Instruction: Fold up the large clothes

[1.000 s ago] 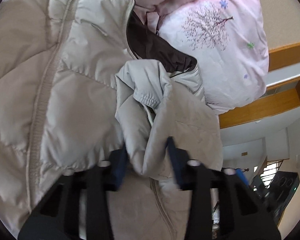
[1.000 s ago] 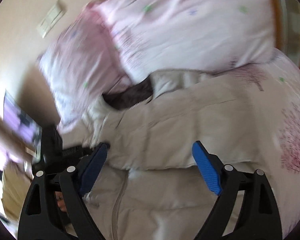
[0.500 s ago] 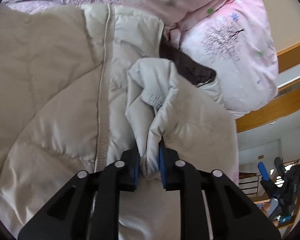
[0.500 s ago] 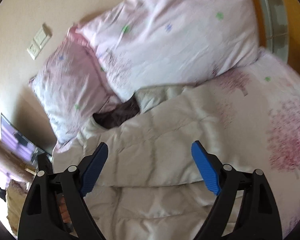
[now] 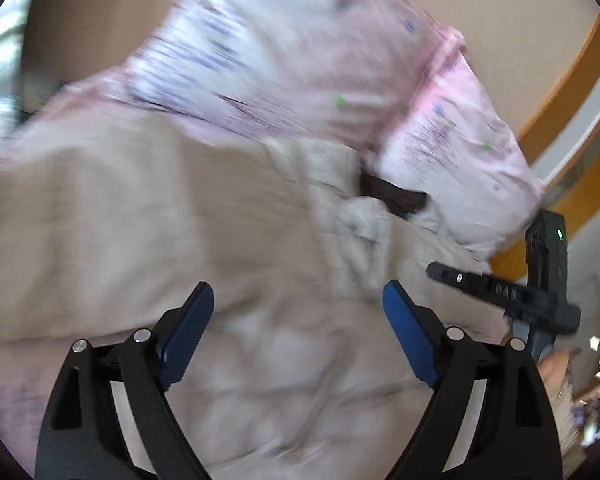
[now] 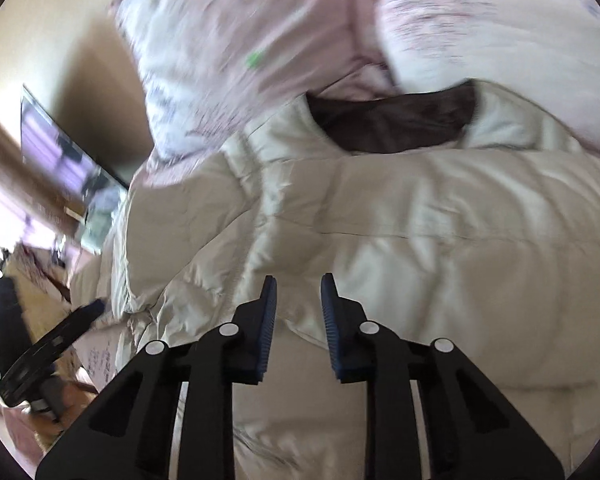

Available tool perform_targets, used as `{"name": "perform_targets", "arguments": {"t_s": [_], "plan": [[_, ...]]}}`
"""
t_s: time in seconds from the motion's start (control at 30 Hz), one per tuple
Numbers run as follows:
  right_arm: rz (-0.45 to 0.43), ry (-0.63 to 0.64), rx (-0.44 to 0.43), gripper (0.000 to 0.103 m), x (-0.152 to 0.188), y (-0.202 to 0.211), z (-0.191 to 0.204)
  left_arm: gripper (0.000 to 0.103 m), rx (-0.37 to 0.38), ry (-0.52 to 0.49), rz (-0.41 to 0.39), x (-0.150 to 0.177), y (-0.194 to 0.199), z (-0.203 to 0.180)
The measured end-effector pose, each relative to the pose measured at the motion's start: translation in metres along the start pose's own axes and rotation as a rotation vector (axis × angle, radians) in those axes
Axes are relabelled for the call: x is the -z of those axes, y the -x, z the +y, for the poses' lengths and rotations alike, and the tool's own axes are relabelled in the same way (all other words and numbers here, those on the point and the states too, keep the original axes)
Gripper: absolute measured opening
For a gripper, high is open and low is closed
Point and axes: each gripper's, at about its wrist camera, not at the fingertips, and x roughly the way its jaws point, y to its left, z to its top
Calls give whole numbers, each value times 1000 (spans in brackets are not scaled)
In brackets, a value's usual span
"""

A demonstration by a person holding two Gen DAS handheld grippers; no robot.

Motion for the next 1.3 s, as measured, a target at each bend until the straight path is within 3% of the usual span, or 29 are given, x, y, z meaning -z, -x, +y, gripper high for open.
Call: {"name": "perform_targets", "arguments": {"t_s": [0.13,0.3,0.37,0.47,0.53,0.6,0.73,0.97,1.3], "plan": [[22,28,17,22,-8,-27,19,86,-92,85,-72,18,47,58],[144,37,97,22,-6,-82,22,85,-143,249,-134,36,80,125],[139,42,101,22,-8,-85,22,84,-146,321,-143,43,84,145],[112,-10,36,25,-8,-67,17,82,-142,447,-173,55,90,175],[67,-22,15,49,-4,-45,17,82,-144,496,-189,59,90,183],[20,-22,-2,64,0,-25,17,81,-144,550,-210,62,90,193],[-20,-13,-29,73,5,1,18,81,-143,625,-241,61,88,206],[-8,-20,-40,74,12,11,12,76,-141,725,-259,63,82,225],[11,-36,-43,74,18,4,9,69,-146,772,-292,58,81,237]]}}
